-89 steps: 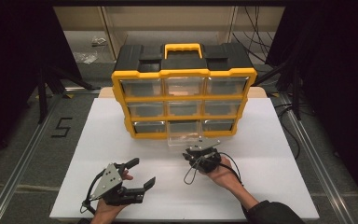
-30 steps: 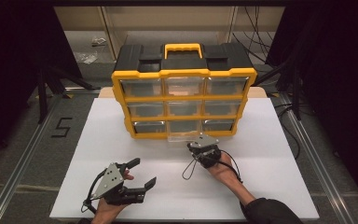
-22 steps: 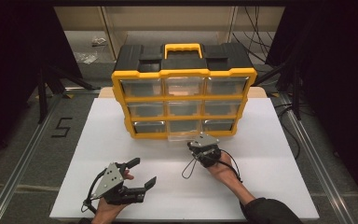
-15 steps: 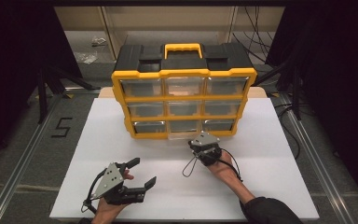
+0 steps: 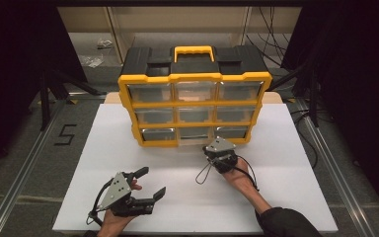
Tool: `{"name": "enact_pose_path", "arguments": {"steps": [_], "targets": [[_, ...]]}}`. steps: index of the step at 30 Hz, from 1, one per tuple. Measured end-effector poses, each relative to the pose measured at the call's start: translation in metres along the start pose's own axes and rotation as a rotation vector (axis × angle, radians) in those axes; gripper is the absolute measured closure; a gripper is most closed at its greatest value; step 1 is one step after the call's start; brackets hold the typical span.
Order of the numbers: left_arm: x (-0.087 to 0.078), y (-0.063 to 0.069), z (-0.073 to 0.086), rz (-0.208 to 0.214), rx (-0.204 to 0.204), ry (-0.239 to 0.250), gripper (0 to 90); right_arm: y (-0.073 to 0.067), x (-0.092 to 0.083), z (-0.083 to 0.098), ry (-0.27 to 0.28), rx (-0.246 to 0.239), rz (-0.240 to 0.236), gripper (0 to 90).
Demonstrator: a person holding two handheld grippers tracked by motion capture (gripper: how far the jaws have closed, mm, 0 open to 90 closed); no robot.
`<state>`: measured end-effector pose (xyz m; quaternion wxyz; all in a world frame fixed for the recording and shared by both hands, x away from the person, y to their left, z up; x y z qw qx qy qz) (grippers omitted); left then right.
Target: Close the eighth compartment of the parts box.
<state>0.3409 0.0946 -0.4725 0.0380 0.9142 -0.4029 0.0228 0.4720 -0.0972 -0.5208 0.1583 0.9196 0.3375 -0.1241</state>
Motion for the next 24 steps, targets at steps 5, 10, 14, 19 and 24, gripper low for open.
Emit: {"name": "enact_pose_path", "arguments": {"steps": [5, 10, 14, 19, 24], "targets": [[0.0, 0.0, 0.0, -0.002, -0.002, 0.001, 16.1, 0.003, 0.001, 0.0, 0.001, 0.003, 0.006, 90.0], [0.0, 0.0, 0.0, -0.001, -0.001, 0.0, 16.1, 0.005, 0.005, -0.003, 0.006, 0.008, 0.013, 90.0], [0.0, -0.001, 0.0, -0.001, -0.006, 0.003, 16.0, 0.006, 0.011, -0.005, 0.008, 0.013, 0.016, 90.0], [0.0, -0.001, 0.0, -0.001, -0.005, 0.003, 16.1, 0.006, 0.012, -0.005, 0.008, 0.01, 0.018, 90.0], [0.0, -0.001, 0.0, -0.001, -0.005, 0.003, 16.1, 0.007, 0.014, -0.005, 0.009, 0.008, 0.02, 90.0]]}}
Point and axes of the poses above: each handheld gripper's, and its own axes: x roughly forward along the jaws, z roughly out of its underside, y roughly to its right, the point moved 9 cm from there along x, roughly forward along the jaws, and after that the axes turned 15 degrees about y, right-handed, at the moved point
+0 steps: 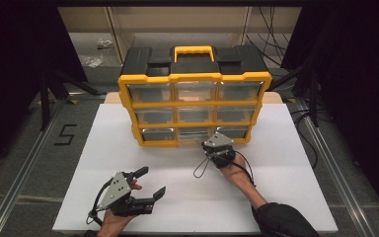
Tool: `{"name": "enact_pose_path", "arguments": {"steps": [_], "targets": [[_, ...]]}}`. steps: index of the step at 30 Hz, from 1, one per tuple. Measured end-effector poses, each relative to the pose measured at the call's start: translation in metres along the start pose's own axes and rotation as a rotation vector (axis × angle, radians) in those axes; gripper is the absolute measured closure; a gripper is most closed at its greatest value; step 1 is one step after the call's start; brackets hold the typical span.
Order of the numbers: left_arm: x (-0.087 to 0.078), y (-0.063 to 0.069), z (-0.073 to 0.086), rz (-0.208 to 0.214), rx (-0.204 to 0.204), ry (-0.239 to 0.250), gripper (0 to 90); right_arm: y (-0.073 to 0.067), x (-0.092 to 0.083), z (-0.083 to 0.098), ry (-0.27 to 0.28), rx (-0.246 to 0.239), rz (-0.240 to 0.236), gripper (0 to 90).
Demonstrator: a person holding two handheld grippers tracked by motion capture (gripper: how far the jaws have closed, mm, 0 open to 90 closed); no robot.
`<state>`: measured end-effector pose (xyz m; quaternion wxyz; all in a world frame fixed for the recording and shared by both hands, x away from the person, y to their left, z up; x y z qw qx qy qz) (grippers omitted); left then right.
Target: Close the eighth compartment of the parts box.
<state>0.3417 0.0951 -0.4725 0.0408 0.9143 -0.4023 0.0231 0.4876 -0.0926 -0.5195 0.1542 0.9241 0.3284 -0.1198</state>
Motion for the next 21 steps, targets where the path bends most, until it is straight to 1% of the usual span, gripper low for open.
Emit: {"name": "enact_pose_path", "arguments": {"steps": [21], "targets": [[-0.0001, 0.0002, 0.0, 0.001, -0.001, 0.0, 16.1, 0.003, 0.0036, -0.0001, 0.003, 0.001, 0.008, 90.0]]}}
Point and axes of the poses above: each handheld gripper's, and its own axes: x roughly forward along the jaws, z roughly out of its underside, y roughly to its right, the point moved 9 cm from there along x, roughly forward along the jaws, and after that the axes turned 15 degrees about y, right-handed, at the moved point
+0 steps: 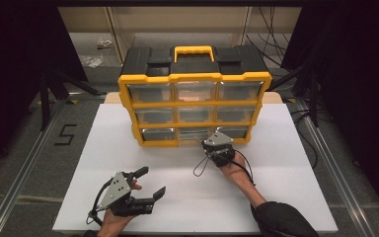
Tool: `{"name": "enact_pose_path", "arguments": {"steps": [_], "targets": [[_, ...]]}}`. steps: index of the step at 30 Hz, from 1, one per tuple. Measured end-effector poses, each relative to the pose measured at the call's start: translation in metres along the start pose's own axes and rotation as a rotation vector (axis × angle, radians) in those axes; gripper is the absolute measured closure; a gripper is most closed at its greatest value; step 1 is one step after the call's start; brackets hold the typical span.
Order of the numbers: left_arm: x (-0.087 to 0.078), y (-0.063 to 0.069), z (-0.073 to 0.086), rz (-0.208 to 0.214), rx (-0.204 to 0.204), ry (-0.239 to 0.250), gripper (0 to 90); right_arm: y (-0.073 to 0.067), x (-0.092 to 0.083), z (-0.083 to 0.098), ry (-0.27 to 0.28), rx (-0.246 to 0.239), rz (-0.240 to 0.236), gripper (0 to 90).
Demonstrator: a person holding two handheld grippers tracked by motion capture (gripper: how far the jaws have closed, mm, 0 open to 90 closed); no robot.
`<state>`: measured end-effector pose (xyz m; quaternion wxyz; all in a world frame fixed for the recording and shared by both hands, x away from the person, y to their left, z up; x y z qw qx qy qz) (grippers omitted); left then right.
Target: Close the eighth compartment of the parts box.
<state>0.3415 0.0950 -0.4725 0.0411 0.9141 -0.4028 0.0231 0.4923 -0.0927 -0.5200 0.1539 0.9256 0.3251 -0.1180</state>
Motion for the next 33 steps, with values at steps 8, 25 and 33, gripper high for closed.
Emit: {"name": "enact_pose_path", "arguments": {"steps": [8, 25, 33], "targets": [[0.0, 0.0, 0.0, 0.0, 0.0, 0.001, 16.1, 0.003, -0.001, 0.0, 0.0, 0.002, 0.005, 90.0], [0.0, 0.0, 0.0, -0.002, 0.002, 0.0, 16.2, 0.011, -0.003, -0.005, 0.014, 0.008, 0.023, 90.0], [0.0, -0.001, 0.0, -0.002, 0.001, -0.002, 16.2, 0.008, -0.001, -0.008, 0.021, 0.008, 0.019, 90.0]]}}
Point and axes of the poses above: each handheld gripper's, and its own axes: x roughly forward along the jaws, z roughly out of its underside, y roughly to its right, the point moved 9 cm from there along x, roughly forward along the jaws, and after that the axes turned 15 degrees about y, right-handed, at the moved point
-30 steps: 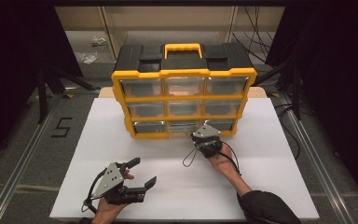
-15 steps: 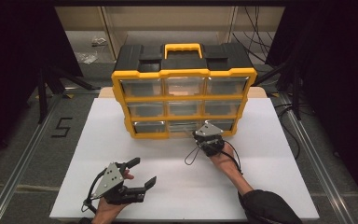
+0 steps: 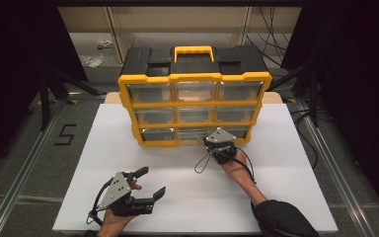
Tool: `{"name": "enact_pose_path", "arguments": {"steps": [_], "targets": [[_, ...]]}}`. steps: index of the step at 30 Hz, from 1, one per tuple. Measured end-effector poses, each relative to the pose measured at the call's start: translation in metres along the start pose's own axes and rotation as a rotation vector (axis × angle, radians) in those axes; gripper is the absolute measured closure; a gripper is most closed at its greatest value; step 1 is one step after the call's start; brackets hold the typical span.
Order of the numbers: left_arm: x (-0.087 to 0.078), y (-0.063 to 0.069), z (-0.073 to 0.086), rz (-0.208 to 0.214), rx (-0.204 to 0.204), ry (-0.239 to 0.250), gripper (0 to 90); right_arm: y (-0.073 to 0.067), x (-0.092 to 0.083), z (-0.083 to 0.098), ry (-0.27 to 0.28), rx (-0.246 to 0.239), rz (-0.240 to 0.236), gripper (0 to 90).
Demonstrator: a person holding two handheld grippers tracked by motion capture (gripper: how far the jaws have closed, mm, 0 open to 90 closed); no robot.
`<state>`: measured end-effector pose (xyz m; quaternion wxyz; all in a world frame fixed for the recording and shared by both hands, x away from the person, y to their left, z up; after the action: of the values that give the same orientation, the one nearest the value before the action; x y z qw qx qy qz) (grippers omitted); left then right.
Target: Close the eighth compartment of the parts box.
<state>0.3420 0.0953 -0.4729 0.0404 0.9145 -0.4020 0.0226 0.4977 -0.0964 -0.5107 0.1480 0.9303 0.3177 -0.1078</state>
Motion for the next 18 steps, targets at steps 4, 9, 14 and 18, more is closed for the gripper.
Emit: {"name": "enact_pose_path", "arguments": {"steps": [4, 9, 14, 18], "targets": [[0.0002, 0.0005, 0.0002, 0.002, 0.0, -0.002, 16.2, -0.0002, 0.0013, -0.0007, 0.004, -0.001, 0.001, 90.0], [0.0002, 0.0001, 0.0005, 0.001, -0.002, -0.004, 16.2, 0.0005, 0.0037, -0.0013, 0.009, -0.001, 0.004, 90.0], [0.0005, 0.0, 0.0007, 0.001, -0.002, -0.004, 16.2, 0.001, 0.0052, -0.0012, 0.01, 0.001, 0.008, 90.0], [0.0004, -0.0001, 0.0007, 0.0, -0.004, -0.003, 16.2, 0.0006, 0.0075, -0.0007, 0.01, 0.005, 0.012, 90.0]]}}
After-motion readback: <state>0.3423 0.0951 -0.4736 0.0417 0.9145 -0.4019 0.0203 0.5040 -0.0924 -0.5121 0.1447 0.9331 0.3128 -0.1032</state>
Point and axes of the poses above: each handheld gripper's, and its own axes: x roughly forward along the jaws, z roughly out of its underside, y roughly to its right, the point moved 9 cm from there along x, roughly forward along the jaws, and after that the axes turned 15 degrees about y, right-handed, at the moved point
